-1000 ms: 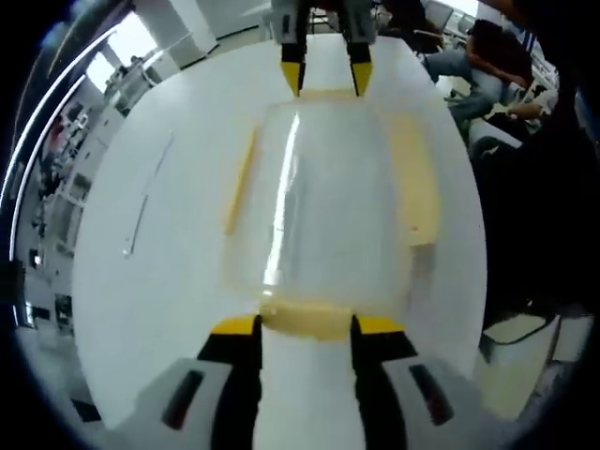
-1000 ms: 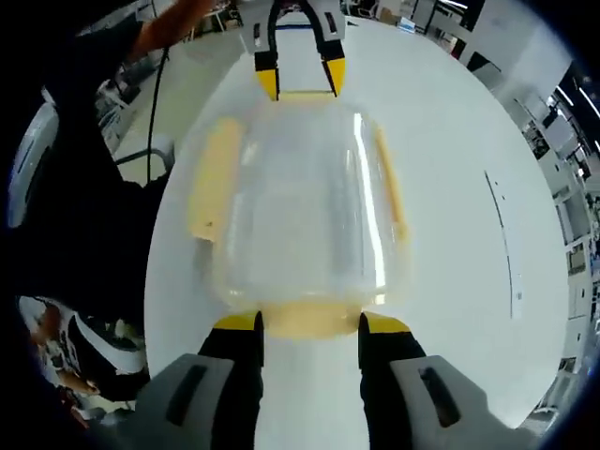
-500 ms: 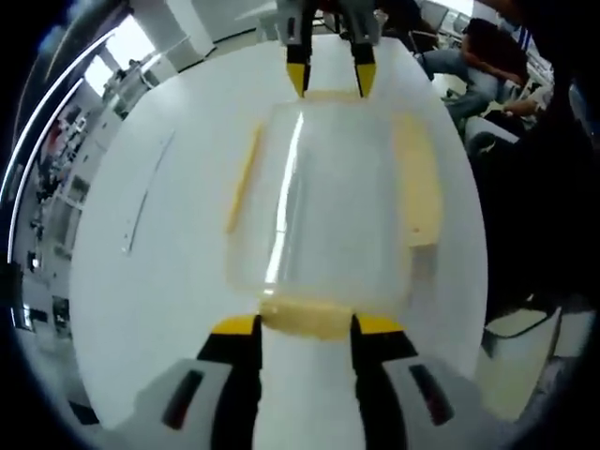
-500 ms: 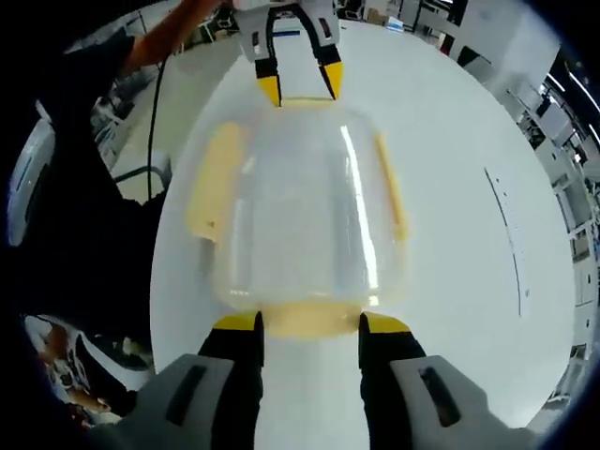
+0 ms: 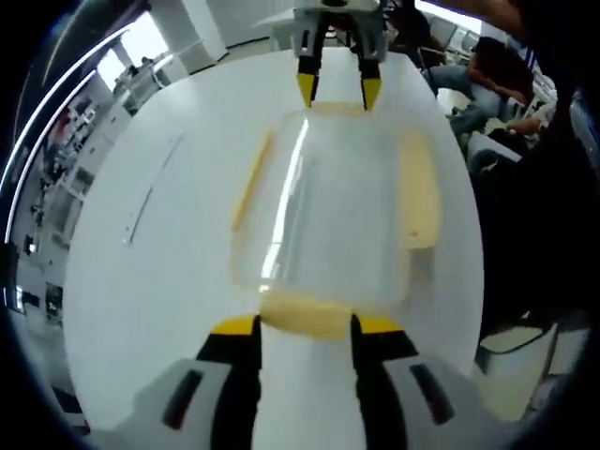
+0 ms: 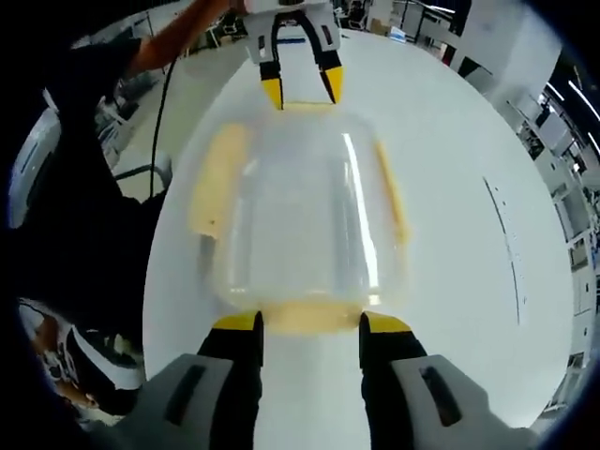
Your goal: Snap each plastic latch of the storage box into its locked position after aligning the lid with the box until every specified latch is closed and the lid sits flush.
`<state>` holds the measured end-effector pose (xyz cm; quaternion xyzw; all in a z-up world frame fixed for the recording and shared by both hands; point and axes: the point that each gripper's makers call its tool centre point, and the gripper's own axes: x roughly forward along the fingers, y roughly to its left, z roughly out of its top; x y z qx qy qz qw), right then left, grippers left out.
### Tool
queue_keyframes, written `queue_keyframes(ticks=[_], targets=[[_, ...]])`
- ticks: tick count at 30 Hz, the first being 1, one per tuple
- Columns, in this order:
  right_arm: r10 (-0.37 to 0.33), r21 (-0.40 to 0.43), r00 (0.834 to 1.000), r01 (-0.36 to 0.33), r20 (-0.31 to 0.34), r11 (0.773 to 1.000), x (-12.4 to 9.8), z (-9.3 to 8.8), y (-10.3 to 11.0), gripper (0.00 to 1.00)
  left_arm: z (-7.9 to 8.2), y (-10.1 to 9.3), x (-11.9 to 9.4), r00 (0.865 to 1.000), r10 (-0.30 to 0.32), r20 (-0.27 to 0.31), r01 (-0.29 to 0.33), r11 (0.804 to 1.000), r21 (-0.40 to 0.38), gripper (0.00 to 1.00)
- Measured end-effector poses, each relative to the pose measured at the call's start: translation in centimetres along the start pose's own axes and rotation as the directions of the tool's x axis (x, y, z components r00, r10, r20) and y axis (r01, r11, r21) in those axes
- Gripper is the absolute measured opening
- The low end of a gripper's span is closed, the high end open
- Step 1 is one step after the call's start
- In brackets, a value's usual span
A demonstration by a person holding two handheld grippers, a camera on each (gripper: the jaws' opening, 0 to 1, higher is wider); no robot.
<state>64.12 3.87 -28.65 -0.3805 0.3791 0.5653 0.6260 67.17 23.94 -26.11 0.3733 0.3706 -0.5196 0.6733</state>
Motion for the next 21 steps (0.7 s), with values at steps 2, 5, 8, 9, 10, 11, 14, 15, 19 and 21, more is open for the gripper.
queue_keyframes(ticks=[2, 5, 8, 9, 10, 11, 14, 15, 19, 21], targets=[[-0.006, -0.013, 1.000, 0.006, -0.003, 1.000, -0.5, -0.1, -0.1, 0.41, 1.3, 0.0, -0.9, 0.998, -0.005, 0.061, 0.006, 1.000, -0.011, 0.36], [-0.018, -0.016, 1.000, 0.018, 0.012, 1.000, -1.2, 0.1, -0.4, 0.37, 3.2, -0.5, -1.2, 0.991, -0.009, 0.136, 0.010, 1.000, -0.006, 0.33], [-0.013, -0.011, 0.999, 0.013, 0.039, 1.000, -2.0, 0.5, -0.5, 0.28, 4.4, -1.6, -0.8, 0.985, -0.046, 0.164, 0.047, 0.999, -0.002, 0.32], [-0.018, -0.013, 0.999, 0.019, 0.037, 1.000, -2.0, 0.4, -0.6, 0.23, 4.6, -1.7, -0.6, 0.985, -0.051, 0.167, 0.051, 0.999, 0.000, 0.31], [-0.027, -0.023, 0.999, 0.027, 0.025, 0.999, -2.1, 0.2, -0.8, 0.22, 4.8, -1.8, -0.3, 0.984, -0.055, 0.172, 0.055, 0.998, 0.002, 0.30], [-0.018, -0.020, 1.000, 0.019, 0.021, 1.000, -2.1, 0.1, -0.8, 0.21, 5.1, -1.7, 0.0, 0.983, -0.056, 0.177, 0.057, 0.998, 0.002, 0.29], [-0.018, -0.009, 1.000, 0.019, 0.019, 1.000, -1.7, 0.0, -0.9, 0.12, 5.5, -1.4, 0.7, 0.980, -0.051, 0.190, 0.053, 0.999, -0.004, 0.23], [-0.025, -0.016, 1.000, 0.025, 0.008, 1.000, -1.5, -0.2, -1.0, 0.12, 5.6, -1.4, 0.8, 0.979, -0.055, 0.196, 0.058, 0.998, -0.009, 0.20], [-0.016, -0.016, 0.999, 0.015, -0.031, 1.000, -0.7, -0.8, -0.9, 0.07, 5.7, -1.6, 1.2, 0.975, -0.066, 0.212, 0.071, 0.997, -0.012, 0.12], [-0.007, -0.008, 0.999, 0.007, -0.042, 1.000, -0.4, -1.0, -0.9, 0.04, 5.7, -1.6, 1.3, 0.973, -0.066, 0.220, 0.070, 0.997, -0.012, 0.10]])
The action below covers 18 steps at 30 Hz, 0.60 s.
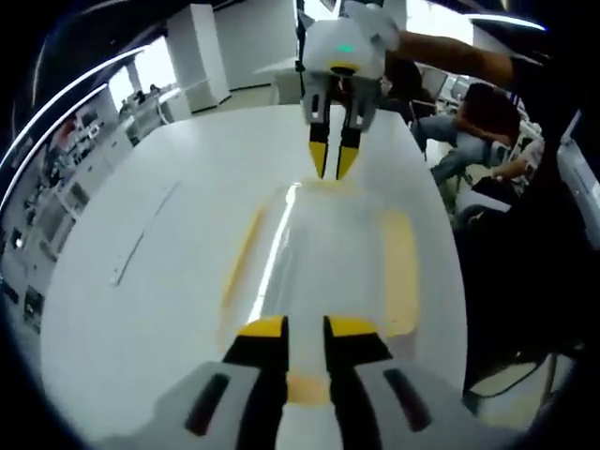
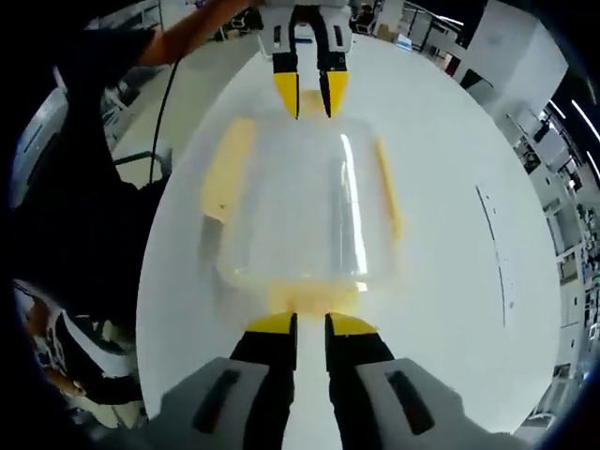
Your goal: Snap each plastic latch of the storage box into its locked position after aligning the lid with the box until every specified latch is closed and the lid sits flush.
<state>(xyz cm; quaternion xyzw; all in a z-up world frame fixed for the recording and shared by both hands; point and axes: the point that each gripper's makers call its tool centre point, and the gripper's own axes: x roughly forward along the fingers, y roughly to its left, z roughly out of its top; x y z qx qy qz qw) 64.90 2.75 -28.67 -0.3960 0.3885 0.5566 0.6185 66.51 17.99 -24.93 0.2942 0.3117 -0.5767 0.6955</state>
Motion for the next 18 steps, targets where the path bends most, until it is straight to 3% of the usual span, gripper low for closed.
queue_keyframes(ticks=[6, 8, 13, 18], targets=[[0.004, 0.055, 0.999, -0.006, 0.039, 0.998, 0.44, 0.41, -0.45, 0.00, -0.56, -0.16, 0.78, 1.000, -0.019, -0.010, 0.019, 1.000, -0.014, 0.03], [0.016, 0.111, 0.999, -0.021, 0.046, 0.994, 0.78, 0.29, -0.35, 0.00, -0.56, -0.03, 0.83, 1.000, -0.011, -0.001, 0.010, 1.000, -0.024, 0.00], [0.004, 0.166, 0.995, -0.020, 0.101, 0.986, 0.59, 0.40, -0.30, 0.00, -0.49, -0.19, 0.72, 1.000, 0.002, 0.006, -0.002, 1.000, -0.031, 0.00], [-0.012, 0.236, 0.984, -0.032, 0.180, 0.971, 0.55, 0.45, 0.03, 0.00, -0.44, -0.29, 0.90, 0.998, 0.032, -0.054, -0.032, 0.999, 0.004, 0.00]])
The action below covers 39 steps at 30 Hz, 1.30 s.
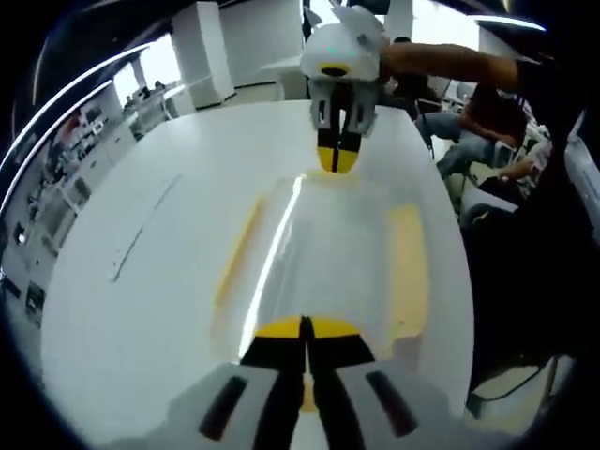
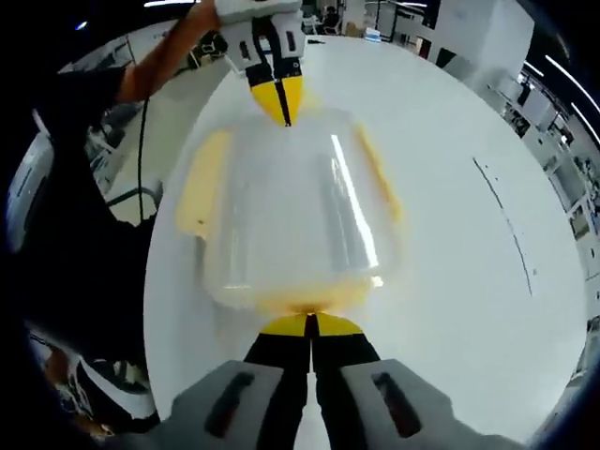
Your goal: Snap each plastic latch of the storage box into its locked position after aligning the lid with the box until every specified latch is closed and the lid sits flush.
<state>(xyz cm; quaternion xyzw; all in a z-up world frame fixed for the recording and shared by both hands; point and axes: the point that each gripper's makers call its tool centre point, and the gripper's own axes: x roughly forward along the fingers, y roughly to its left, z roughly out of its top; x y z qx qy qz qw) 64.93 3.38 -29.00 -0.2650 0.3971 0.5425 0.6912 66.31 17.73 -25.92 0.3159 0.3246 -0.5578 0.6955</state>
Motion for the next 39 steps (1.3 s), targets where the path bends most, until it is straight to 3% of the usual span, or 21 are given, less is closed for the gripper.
queue_keyframes(ticks=[5, 17, 22, 33, 34, 35, 36, 39], targets=[[-0.009, 0.009, 0.999, 0.008, 0.039, 1.000, 0.0, 0.1, 0.3, 0.00, -0.1, 0.1, 0.0, 1.000, -0.004, -0.009, 0.004, 1.000, -0.008, 0.00], [-0.010, 0.024, 1.000, 0.010, 0.020, 1.000, 0.2, 0.2, 0.3, 0.00, -0.1, 0.2, 0.2, 0.999, 0.008, -0.050, -0.008, 1.000, 0.007, 0.00], [-0.005, 0.044, 0.999, 0.003, 0.045, 0.999, 0.3, 0.3, 0.3, 0.00, -0.1, 0.1, 0.1, 0.999, 0.000, -0.035, 0.000, 1.000, -0.002, 0.00], [-0.006, 0.053, 0.997, 0.002, 0.075, 0.999, 0.4, 0.3, 0.3, 0.00, -0.1, 0.1, 0.0, 0.998, 0.009, -0.061, -0.007, 1.000, 0.019, 0.00], [-0.022, 0.014, 0.983, 0.020, 0.180, 1.000, 1.1, 2.3, -0.6, 0.00, 0.0, 0.0, 0.1, 0.998, 0.005, -0.057, -0.004, 1.000, 0.025, 0.00], [-0.013, 0.070, 0.996, 0.007, 0.083, 0.998, 1.0, 0.7, -0.3, 0.00, 0.2, 0.0, 0.3, 0.999, 0.008, -0.039, -0.008, 1.000, 0.010, 0.00], [-0.016, 0.051, 0.993, 0.011, 0.114, 0.999, 0.8, 1.3, -0.3, 0.00, 0.1, 0.0, 0.3, 0.999, 0.008, -0.046, -0.008, 1.000, 0.003, 0.00], [-0.019, 0.008, 0.994, 0.018, 0.112, 1.000, 0.8, 0.7, 0.5, 0.00, -0.2, 0.2, 0.0, 0.999, 0.013, -0.044, -0.013, 1.000, 0.010, 0.00]])
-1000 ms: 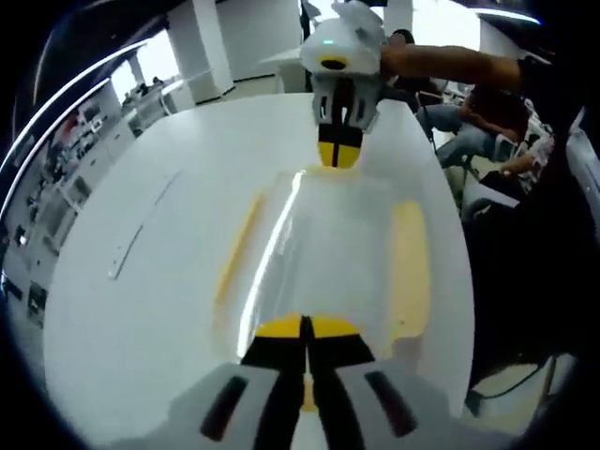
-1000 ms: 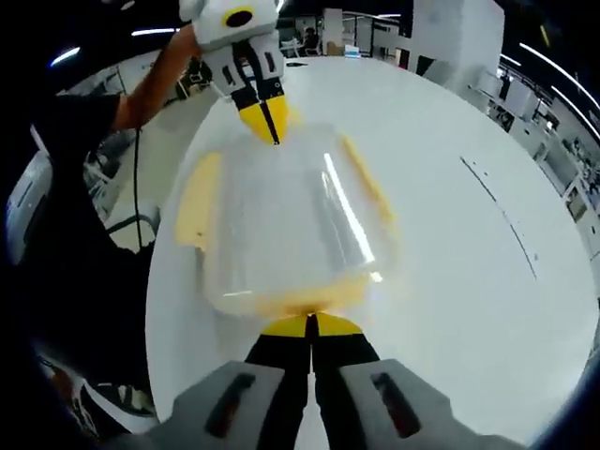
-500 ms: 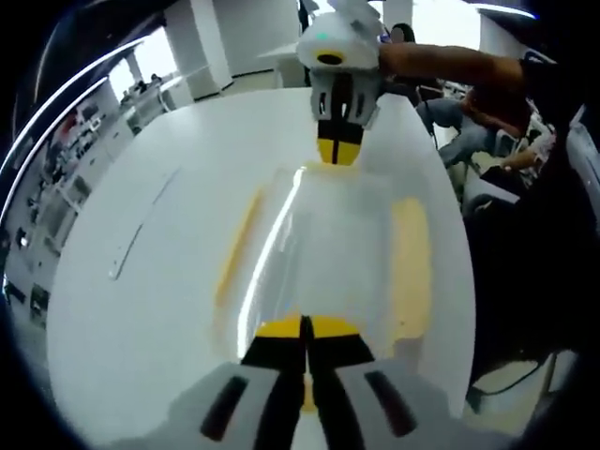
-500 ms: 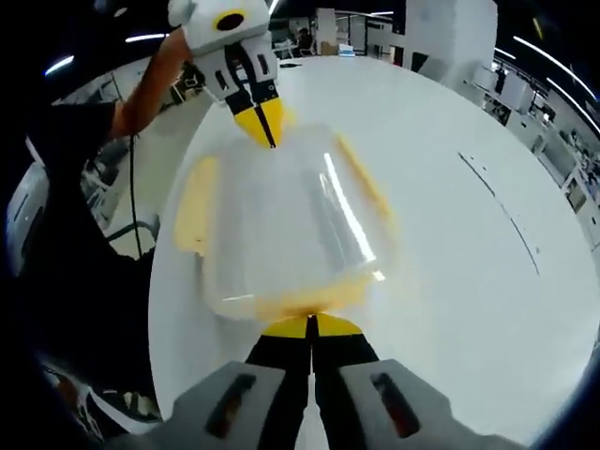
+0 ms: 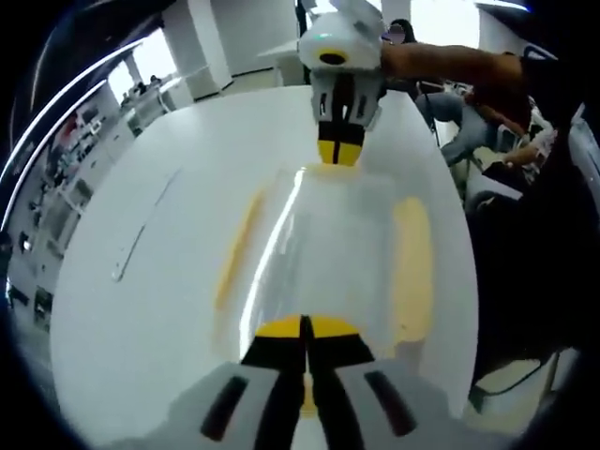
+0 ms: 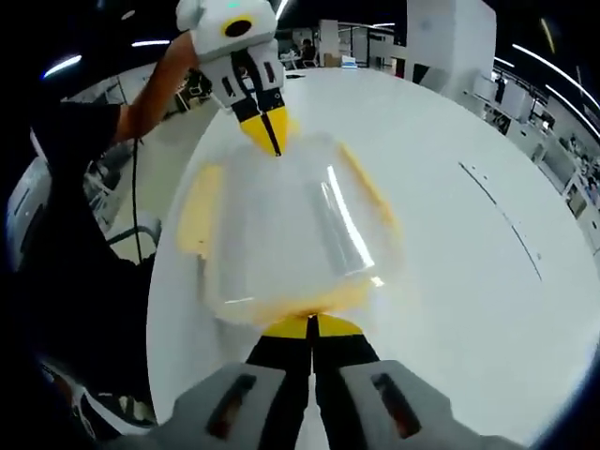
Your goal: Snap each plastic latch of the storage box into its locked position after aligning the lid with the box until every specified latch is closed and the lid sits flush.
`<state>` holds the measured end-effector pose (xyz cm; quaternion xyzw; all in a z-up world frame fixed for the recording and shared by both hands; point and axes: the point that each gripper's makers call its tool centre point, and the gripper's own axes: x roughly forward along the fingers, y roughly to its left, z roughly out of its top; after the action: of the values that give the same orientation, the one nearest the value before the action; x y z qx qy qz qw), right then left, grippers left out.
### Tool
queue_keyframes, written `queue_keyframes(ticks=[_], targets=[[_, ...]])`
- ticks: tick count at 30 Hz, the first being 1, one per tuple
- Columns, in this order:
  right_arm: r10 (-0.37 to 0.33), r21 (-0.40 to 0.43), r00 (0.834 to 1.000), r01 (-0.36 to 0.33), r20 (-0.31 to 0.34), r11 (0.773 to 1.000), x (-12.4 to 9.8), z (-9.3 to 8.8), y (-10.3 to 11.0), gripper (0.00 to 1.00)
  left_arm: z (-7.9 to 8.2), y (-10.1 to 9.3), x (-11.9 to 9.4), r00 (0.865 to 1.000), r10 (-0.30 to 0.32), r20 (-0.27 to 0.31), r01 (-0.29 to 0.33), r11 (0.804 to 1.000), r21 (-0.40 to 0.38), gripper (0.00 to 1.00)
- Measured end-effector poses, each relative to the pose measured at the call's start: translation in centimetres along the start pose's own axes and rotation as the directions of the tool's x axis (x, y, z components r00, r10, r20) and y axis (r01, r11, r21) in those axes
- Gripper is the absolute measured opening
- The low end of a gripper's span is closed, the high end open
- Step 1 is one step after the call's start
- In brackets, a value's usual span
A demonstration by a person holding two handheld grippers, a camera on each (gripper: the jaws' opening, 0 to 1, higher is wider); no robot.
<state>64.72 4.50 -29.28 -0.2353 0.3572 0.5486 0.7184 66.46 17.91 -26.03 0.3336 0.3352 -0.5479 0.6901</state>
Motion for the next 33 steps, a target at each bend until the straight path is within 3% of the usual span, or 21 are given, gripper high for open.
queue_keyframes(ticks=[3, 4, 7, 8, 9, 10, 13, 16, 18, 22, 26, 33], targets=[[0.023, 0.022, 1.000, -0.024, 0.006, 0.999, -0.1, -0.3, -0.1, 0.00, 0.0, 0.3, -0.1, 1.000, -0.004, 0.029, 0.005, 0.999, -0.037, 0.00], [-0.027, -0.021, 0.999, 0.028, 0.036, 0.999, -0.3, -0.3, -0.9, 0.00, 0.1, 0.4, -0.1, 0.999, -0.010, 0.045, 0.012, 0.998, -0.065, 0.00], [-0.035, 0.041, 0.995, 0.032, 0.092, 0.999, -0.5, -0.4, -0.9, 0.00, 0.2, 0.6, -0.3, 0.998, -0.011, 0.063, 0.020, 0.991, -0.136, 0.00], [-0.059, 0.039, 0.993, 0.055, 0.105, 0.998, -0.7, -0.3, -1.2, 0.00, 0.7, 0.7, -0.4, 0.994, 0.001, 0.111, 0.020, 0.982, -0.185, 0.00], [-0.081, 0.039, 0.992, 0.078, 0.100, 0.996, -0.9, -0.4, -1.5, 0.00, 0.7, 0.2, -0.7, 0.992, -0.015, 0.123, 0.039, 0.981, -0.192, 0.00], [-0.126, -0.014, 0.987, 0.128, 0.102, 0.992, -1.5, -0.1, -2.0, 0.00, 0.2, 0.2, -1.2, 0.994, 0.005, 0.108, 0.014, 0.984, -0.177, 0.00], [-0.146, -0.050, 0.974, 0.157, 0.172, 0.986, -2.7, 1.9, -1.2, 0.00, -1.1, 0.6, -2.0, 0.998, 0.044, 0.054, -0.035, 0.986, -0.166, 0.00], [-0.112, -0.095, 0.962, 0.139, 0.247, 0.986, -3.4, 4.4, -0.1, 0.00, -1.9, 0.6, -2.5, 0.998, 0.048, 0.027, -0.043, 0.985, -0.170, 0.00], [-0.054, -0.139, 0.956, 0.098, 0.288, 0.986, -3.6, 6.3, 1.7, 0.00, -2.5, 0.9, -2.8, 0.998, 0.063, 0.012, -0.060, 0.984, -0.168, 0.00], [0.066, -0.179, 0.954, -0.013, 0.292, 0.984, -2.4, 8.1, 5.1, 0.00, -4.3, 1.2, -3.0, 0.997, 0.071, -0.029, -0.075, 0.980, -0.184, 0.00], [0.140, -0.232, 0.954, -0.077, 0.267, 0.970, -0.7, 8.8, 7.6, 0.00, -5.4, 1.1, -2.7, 0.997, 0.057, -0.043, -0.065, 0.977, -0.203, 0.00], [0.188, -0.247, 0.948, -0.124, 0.258, 0.961, 0.9, 9.2, 8.9, 0.00, -6.6, 1.0, -1.5, 0.999, 0.031, -0.040, -0.039, 0.976, -0.212, 0.00]])
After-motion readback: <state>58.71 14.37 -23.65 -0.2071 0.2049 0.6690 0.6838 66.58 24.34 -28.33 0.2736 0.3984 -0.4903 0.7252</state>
